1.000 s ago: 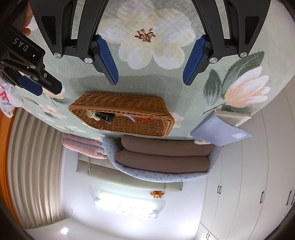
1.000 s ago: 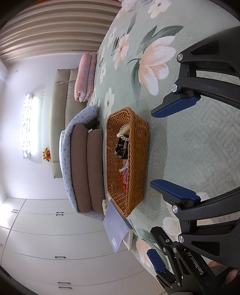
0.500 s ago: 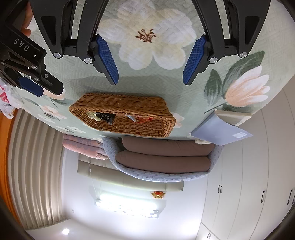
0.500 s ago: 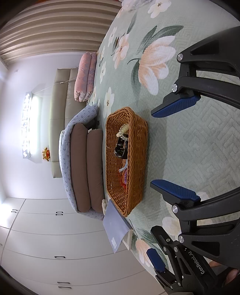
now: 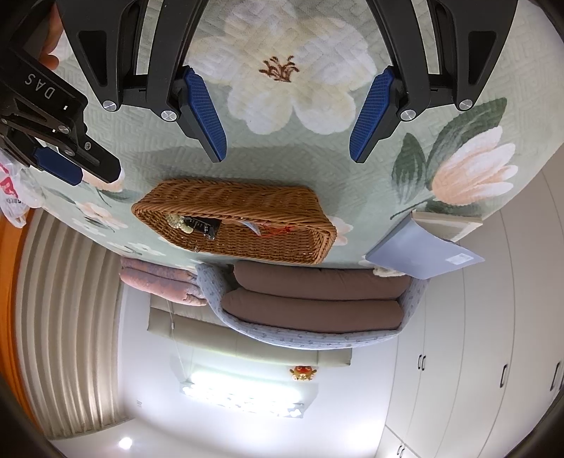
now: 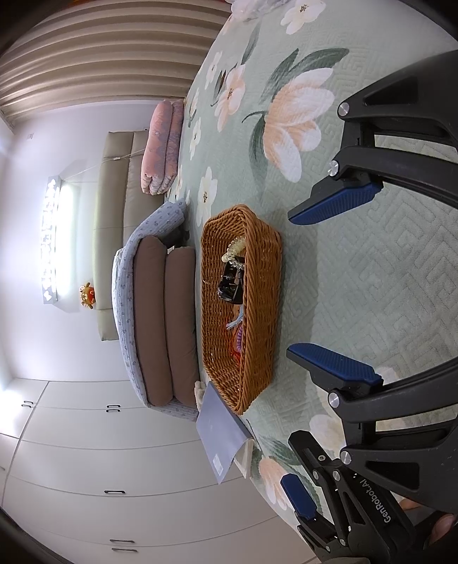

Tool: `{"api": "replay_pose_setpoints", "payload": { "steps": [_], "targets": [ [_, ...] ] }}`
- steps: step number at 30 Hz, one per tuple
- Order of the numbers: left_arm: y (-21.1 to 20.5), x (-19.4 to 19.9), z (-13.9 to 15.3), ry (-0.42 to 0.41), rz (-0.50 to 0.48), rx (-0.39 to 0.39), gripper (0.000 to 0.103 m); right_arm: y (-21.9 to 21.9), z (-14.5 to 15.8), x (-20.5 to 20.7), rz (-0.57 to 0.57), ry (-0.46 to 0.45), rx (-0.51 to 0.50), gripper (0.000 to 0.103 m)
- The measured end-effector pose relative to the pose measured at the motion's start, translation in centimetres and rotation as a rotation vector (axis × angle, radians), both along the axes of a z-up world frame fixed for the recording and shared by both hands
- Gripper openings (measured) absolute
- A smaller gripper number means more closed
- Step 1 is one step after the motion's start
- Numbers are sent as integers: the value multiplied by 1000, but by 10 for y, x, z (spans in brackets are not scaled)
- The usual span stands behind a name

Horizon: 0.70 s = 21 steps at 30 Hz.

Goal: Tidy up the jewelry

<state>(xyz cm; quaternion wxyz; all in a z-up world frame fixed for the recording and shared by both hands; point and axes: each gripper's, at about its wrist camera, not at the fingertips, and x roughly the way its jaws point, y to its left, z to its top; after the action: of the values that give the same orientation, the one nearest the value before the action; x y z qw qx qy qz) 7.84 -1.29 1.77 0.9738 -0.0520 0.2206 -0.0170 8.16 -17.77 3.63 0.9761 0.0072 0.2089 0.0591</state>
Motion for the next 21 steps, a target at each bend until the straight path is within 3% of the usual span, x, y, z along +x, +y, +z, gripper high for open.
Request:
{"api": "replay_pose_setpoints", "payload": {
  "steps": [21],
  "targets": [
    [0, 2, -1, 4, -10, -1, 74, 1, -1, 0, 0, 3, 1, 72]
  ]
}}
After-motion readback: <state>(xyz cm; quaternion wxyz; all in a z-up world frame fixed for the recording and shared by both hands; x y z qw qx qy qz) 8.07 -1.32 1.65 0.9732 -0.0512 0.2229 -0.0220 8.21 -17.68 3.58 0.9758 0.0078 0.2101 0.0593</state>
